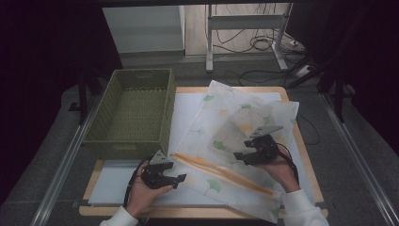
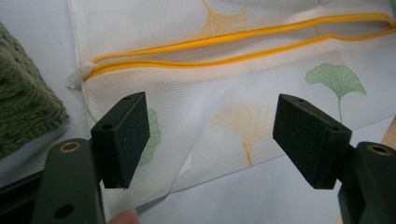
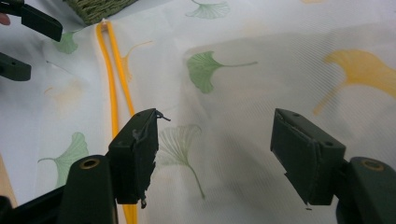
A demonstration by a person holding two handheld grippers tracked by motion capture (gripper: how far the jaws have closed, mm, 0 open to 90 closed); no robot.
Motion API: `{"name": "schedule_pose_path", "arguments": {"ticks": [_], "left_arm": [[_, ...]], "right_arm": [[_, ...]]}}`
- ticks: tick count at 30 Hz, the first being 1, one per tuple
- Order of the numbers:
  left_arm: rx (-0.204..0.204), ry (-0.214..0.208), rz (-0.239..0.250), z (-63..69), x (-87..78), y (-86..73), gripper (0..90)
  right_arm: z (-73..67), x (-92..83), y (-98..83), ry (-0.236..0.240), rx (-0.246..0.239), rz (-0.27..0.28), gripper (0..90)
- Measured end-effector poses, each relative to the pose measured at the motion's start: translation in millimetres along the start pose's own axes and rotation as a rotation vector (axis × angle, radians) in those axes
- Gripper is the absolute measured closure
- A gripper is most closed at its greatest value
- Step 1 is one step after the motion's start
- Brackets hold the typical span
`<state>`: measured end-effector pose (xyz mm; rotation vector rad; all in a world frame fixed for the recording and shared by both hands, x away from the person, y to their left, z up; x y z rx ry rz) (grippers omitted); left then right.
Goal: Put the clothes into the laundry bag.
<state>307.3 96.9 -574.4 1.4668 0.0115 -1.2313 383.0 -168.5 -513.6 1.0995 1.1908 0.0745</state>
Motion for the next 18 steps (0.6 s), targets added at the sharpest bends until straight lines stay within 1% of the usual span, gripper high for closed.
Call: {"name": "schedule_pose_path", "arguments": {"ticks": [4,7,8,11,15,18], "left_arm": [[0.006,0.005,0.009,-2.1,-3.2,-0.4,26.9],[0.012,0.011,0.01,-5.3,-6.0,-2.8,26.9],[0.017,0.011,0.011,-6.8,-6.8,-3.6,27.0],[0.007,0.015,0.01,-11.0,-8.7,-7.1,27.0],[0.006,0.021,0.016,-13.2,-10.7,-9.1,27.0],[0.008,0.029,0.021,-14.9,-10.1,-9.4,26.8]], "right_arm": [[5.0,-10.1,-9.9,-0.015,0.026,0.025,31.4],[9.4,-17.1,-22.4,-0.042,0.041,0.033,31.4],[10.6,-19.4,-27.5,-0.046,0.049,0.033,31.3],[15.6,-26.9,-44.2,-0.058,0.082,0.028,30.3],[21.7,-38.7,-66.9,-0.082,0.118,0.037,29.8],[26.1,-47.0,-82.8,-0.093,0.153,0.054,29.8]]}}
Point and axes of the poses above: each handheld gripper's, and its own axes: x roughly forward along the jaws, y roughly out of its top, z roughly to its right, the point moved 8 cm from there along x, roughly forward along the jaws, and after that the axes turned 1 degree about -y, right-handed, at the moved point
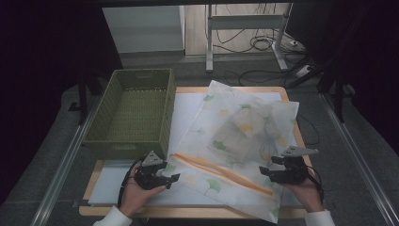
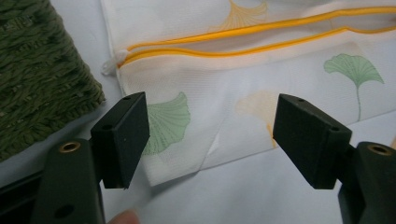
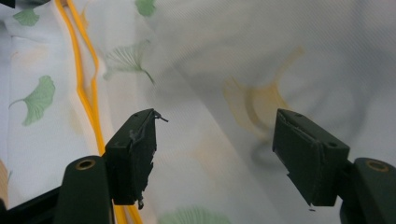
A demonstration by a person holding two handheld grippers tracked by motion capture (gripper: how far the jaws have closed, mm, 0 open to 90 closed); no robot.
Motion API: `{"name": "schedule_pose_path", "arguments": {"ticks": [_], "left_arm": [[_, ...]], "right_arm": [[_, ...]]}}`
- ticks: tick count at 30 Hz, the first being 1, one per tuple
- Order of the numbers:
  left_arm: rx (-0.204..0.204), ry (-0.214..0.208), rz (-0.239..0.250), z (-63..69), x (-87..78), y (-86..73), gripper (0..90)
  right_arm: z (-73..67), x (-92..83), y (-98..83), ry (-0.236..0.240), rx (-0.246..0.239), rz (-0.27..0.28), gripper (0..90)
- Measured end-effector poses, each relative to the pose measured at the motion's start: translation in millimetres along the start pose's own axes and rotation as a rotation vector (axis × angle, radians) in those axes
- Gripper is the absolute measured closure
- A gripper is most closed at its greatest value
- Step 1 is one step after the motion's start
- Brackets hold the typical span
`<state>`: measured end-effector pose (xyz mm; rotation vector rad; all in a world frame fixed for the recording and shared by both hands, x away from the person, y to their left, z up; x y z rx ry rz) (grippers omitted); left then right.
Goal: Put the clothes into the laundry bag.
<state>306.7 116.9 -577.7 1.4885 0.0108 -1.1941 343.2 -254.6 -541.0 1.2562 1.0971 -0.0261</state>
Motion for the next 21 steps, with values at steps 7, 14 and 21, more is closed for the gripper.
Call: {"name": "schedule_pose_path", "arguments": {"ticks": [7,14,21], "left_arm": [[0.006,0.021,-0.005,-2.6,4.4,-1.7,26.2],[0.003,0.042,-0.013,-7.8,6.8,-4.4,26.0],[-0.01,0.058,-0.006,-9.8,8.0,-4.4,24.9]], "right_arm": [[10.5,0.1,-14.7,-0.009,0.025,-0.015,29.5],[13.0,3.7,-14.1,-0.008,0.019,-0.027,29.0],[11.9,2.5,-11.3,-0.01,0.029,-0.033,28.9]]}}
Point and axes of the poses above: each handheld gripper's, and its own axes: x roughly forward along the jaws, y roughly out of its top, z roughly to its right, the point moved 8 cm from there along x, roughly forward along the jaws, and after that the axes turned 1 degree about -y, right-handed, at the moved point
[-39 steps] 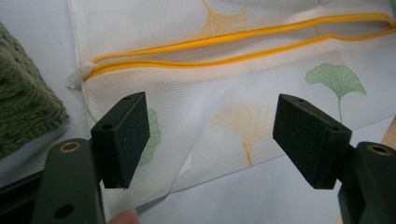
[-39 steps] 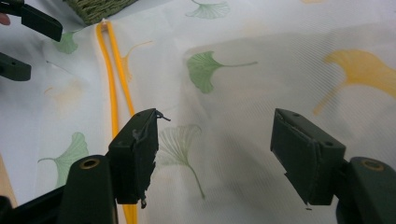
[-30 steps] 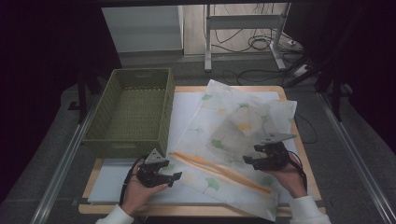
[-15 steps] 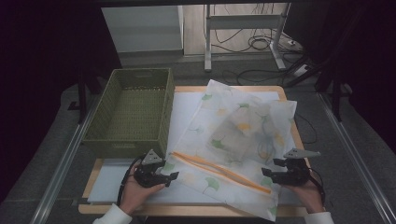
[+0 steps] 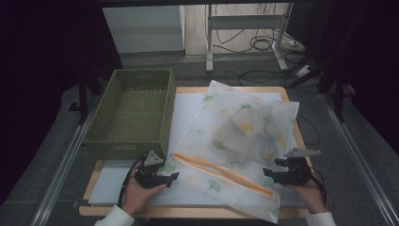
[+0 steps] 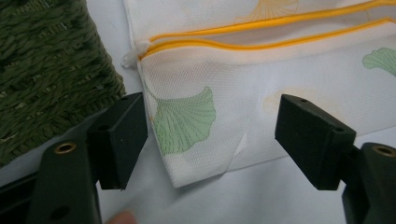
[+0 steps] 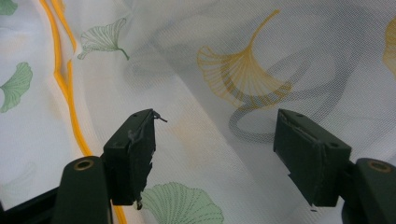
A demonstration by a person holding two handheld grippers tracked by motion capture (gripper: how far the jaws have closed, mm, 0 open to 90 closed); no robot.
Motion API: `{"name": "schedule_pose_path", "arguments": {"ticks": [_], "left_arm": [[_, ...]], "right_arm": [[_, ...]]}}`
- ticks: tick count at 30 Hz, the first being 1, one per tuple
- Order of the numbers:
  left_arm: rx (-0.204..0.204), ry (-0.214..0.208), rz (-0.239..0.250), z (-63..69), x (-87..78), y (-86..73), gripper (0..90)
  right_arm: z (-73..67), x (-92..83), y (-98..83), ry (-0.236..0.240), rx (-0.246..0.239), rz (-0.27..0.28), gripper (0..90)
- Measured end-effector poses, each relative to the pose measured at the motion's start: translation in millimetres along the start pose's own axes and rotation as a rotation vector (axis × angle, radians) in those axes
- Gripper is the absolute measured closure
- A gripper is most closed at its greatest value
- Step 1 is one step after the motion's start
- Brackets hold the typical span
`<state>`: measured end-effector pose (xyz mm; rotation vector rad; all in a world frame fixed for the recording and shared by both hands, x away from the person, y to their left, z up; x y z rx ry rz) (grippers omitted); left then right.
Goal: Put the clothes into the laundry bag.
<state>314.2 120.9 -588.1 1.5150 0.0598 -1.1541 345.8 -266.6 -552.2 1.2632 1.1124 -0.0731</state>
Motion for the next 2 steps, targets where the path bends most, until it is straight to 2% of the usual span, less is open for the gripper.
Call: {"name": "schedule_pose_path", "arguments": {"ticks": [2], "left_arm": [[0.004,0.0,0.005,0.6,0.2,0.5,24.4]], "right_arm": [[-0.2,0.4,0.0,0.003,0.0,-0.002,28.4]]}}
Point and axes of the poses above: each handheld gripper's, and its own axes: x roughly forward along the jaws, y roughly out of its top, z roughly to its right, the point moved 8 cm from there along x, roughly forward along the jaws, and after that the axes turned 1 degree about -y, right-handed, at the moved point
